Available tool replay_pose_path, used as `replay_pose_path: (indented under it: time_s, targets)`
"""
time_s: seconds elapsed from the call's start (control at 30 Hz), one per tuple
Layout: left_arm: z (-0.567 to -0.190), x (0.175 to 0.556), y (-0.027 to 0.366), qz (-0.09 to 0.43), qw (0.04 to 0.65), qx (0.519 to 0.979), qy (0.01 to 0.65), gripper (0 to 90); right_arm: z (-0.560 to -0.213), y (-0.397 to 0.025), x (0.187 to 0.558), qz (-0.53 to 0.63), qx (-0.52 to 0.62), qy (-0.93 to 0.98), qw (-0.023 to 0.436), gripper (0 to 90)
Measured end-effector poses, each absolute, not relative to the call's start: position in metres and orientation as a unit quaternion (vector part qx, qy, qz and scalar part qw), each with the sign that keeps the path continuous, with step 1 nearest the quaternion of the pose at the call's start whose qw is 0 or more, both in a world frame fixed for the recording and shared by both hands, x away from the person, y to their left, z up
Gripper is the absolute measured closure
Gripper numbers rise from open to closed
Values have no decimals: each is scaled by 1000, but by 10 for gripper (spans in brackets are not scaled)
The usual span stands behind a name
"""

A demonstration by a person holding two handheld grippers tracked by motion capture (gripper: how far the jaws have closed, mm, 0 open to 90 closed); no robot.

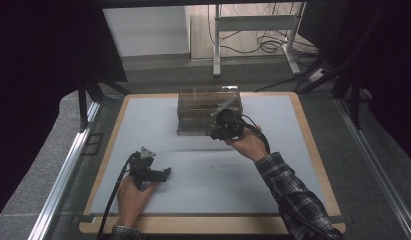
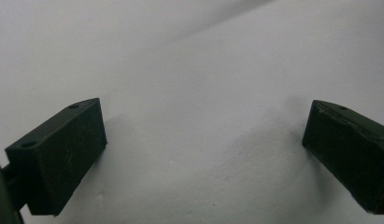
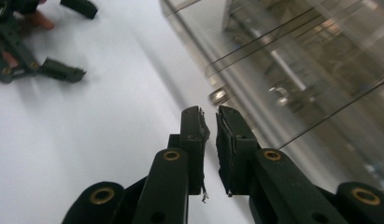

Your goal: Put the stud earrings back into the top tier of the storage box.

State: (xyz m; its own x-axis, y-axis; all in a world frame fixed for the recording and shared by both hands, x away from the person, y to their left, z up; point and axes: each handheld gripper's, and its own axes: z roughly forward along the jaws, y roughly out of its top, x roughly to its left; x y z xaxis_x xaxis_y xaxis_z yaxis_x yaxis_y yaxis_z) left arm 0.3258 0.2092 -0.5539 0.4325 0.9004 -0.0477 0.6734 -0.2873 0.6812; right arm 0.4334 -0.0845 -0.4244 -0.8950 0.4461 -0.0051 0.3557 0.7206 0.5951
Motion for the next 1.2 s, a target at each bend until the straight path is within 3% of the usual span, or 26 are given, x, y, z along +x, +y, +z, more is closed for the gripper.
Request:
replay_pose_path:
  time_s: [0.67,1.2]
  targets:
    - [-554,326,209,176,322,783,503,0,-477,-90,405,274,195,941,38,817]
    - [-554,326,209,176,322,782,504,0,-507,-78,399,248,177,952,36,748]
